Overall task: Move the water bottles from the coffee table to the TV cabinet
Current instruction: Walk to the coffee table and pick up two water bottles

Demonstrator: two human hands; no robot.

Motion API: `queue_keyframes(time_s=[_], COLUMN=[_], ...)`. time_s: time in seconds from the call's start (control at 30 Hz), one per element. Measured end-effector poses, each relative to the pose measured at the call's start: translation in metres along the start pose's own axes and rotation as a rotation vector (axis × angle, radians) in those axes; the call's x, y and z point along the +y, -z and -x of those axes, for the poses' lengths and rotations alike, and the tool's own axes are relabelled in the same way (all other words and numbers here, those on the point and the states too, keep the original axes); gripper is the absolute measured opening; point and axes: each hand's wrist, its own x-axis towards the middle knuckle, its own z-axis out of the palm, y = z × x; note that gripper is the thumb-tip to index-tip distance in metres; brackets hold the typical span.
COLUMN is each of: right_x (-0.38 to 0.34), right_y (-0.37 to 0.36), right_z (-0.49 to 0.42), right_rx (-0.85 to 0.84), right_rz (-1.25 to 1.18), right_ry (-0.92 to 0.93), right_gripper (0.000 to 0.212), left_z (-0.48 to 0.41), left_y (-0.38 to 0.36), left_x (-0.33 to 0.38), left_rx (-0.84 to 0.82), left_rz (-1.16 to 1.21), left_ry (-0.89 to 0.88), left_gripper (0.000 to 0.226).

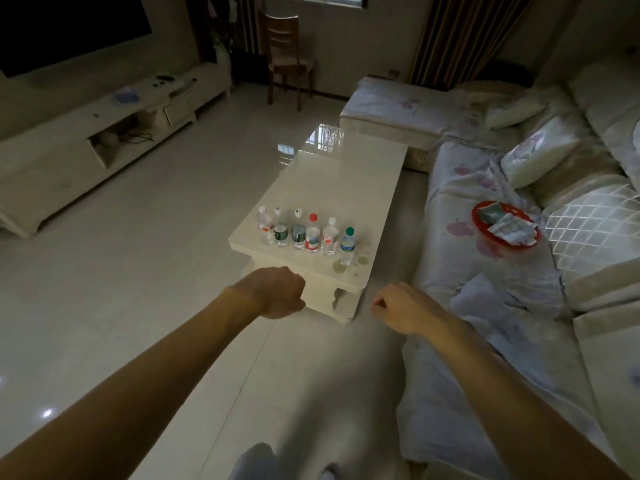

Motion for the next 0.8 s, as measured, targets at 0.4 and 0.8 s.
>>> queue_keyframes(time_s=[0.4, 0.8], right_x=[0.044, 0.075], right_y=[0.039, 0.092], right_z=[-0.137, -0.307], right_rx=[-0.084, -0.164], right_rz=[-0.054, 0.012], right_ry=[-0.065, -0.171], right_gripper=[0.028, 0.022], left_z=[-0.162, -0.350], left_y=[0.031, 0.058], left_x=[-0.043, -0.120], left_rx=[-0.072, -0.147], left_rz=[0.040, 0.150], left_ry=[-0.009, -0.046], left_gripper=[0.036, 0.035])
